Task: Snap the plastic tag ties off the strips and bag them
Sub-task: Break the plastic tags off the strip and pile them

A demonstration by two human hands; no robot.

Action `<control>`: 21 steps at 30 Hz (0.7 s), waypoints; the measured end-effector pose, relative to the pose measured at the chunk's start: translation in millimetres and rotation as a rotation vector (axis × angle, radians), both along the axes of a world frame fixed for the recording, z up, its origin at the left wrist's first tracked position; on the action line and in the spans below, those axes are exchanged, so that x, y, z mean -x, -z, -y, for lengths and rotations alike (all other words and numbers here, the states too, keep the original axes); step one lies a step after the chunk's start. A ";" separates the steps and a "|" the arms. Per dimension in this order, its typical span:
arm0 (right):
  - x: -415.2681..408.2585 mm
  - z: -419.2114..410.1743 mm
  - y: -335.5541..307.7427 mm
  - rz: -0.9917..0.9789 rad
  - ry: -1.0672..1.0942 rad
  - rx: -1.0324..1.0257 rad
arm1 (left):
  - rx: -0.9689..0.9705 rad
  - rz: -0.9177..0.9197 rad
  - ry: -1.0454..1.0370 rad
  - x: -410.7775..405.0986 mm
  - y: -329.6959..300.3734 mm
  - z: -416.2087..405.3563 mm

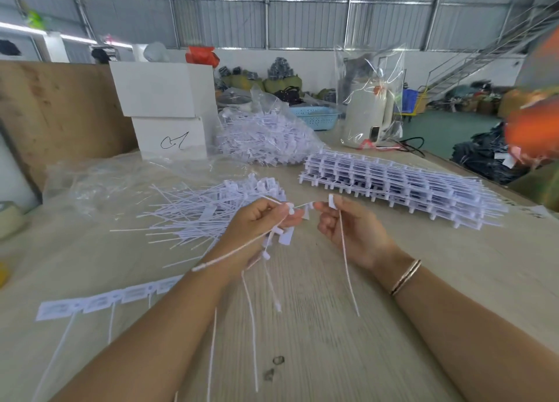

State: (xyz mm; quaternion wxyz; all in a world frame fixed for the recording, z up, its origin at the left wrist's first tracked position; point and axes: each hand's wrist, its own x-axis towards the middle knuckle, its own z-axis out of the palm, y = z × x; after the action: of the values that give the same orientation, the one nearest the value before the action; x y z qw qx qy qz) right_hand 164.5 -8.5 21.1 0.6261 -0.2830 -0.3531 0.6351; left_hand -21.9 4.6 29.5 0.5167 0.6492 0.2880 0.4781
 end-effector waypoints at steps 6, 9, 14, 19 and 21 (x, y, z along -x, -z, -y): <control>10.2 -5.3 16.2 1.192 0.265 -0.145 | -0.386 -0.646 -0.361 5.6 15.0 -8.1; 16.2 -9.5 17.6 1.517 0.299 -0.196 | -0.468 -0.733 -0.401 0.8 18.0 -7.3; 29.6 0.0 9.6 1.213 0.389 -0.271 | -0.587 -0.718 -0.377 -5.3 16.1 -3.8; 35.2 1.5 9.9 1.238 0.278 -0.238 | -0.601 -0.725 -0.280 -8.0 13.9 4.7; 28.6 2.0 7.1 0.965 0.262 -0.180 | -0.537 -0.821 -0.236 -1.9 11.4 3.1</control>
State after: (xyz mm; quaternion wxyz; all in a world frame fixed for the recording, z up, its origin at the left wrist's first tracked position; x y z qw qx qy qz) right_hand 135.9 -10.5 13.9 0.4879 -0.5312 -0.6169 0.3150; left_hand -20.0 1.5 18.1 0.1179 0.8568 0.4057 0.2956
